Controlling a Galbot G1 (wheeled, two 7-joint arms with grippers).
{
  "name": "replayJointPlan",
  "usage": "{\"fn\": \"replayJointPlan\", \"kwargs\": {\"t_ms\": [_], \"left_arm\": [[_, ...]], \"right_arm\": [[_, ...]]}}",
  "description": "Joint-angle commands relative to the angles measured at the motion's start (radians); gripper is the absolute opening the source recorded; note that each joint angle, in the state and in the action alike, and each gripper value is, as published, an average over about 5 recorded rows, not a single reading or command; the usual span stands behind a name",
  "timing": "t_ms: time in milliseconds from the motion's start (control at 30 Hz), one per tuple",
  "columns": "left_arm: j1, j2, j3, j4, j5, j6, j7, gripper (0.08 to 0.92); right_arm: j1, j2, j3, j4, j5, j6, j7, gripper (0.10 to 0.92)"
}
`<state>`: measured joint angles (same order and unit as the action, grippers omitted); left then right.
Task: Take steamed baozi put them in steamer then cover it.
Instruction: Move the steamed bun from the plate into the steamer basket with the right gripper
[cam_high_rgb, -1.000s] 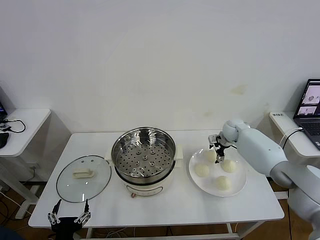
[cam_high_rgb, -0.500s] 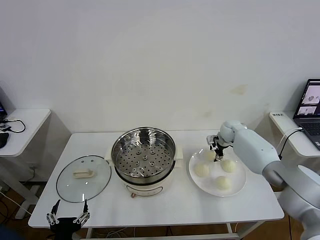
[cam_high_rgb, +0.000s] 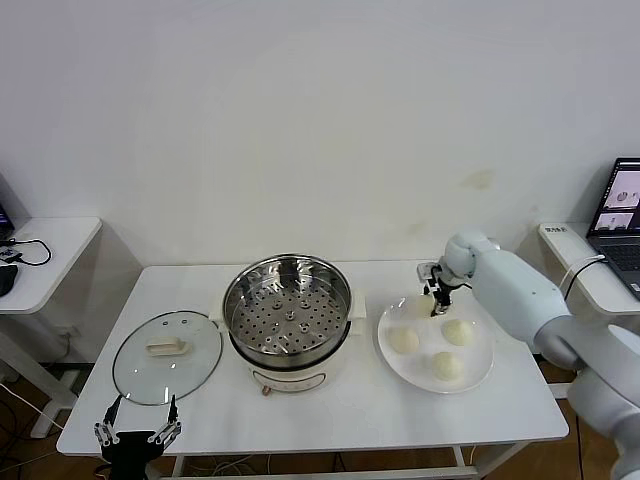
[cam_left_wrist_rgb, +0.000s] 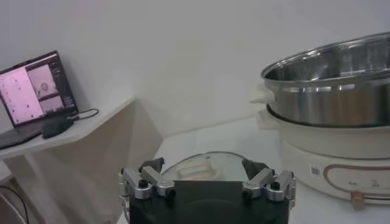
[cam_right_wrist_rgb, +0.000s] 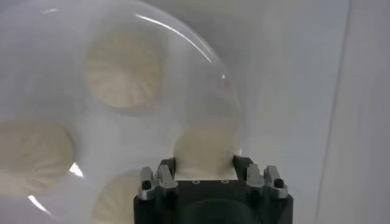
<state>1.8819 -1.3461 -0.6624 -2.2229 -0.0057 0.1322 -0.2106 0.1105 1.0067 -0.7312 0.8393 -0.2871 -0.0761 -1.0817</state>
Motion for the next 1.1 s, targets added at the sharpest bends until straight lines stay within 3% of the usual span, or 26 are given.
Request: {"fn": "replayJointPlan", "kwargs": {"t_ms": [33, 500, 800, 1100], "left_arm": [[0.000, 0.001, 0.002, -0.002, 0.000, 0.002, 0.001, 0.823], [-0.027, 0.032, 0.022, -0.008, -0.012, 0.009, 0.005, 0.823], [-0.029, 0.052, 0.001, -0.004, -0.035, 0.011, 0.005, 0.823], [-0.034, 0.066, -0.034, -0.002, -0.064, 0.017, 0.006, 0.823]], "right_arm": [[0.080, -0.091, -0.067, 0.141, 0.123, -0.019, -0.015, 0.602], [0.459, -0.105, -0.331, 0.365, 0.439, -0.066, -0.007, 0.607], [0.536, 0.113, -0.442, 0.361, 0.557, -0.025, 0.053, 0.611], [0.511, 0.320, -0.518, 0.275, 0.494, 0.147, 0.135, 0.610]]}}
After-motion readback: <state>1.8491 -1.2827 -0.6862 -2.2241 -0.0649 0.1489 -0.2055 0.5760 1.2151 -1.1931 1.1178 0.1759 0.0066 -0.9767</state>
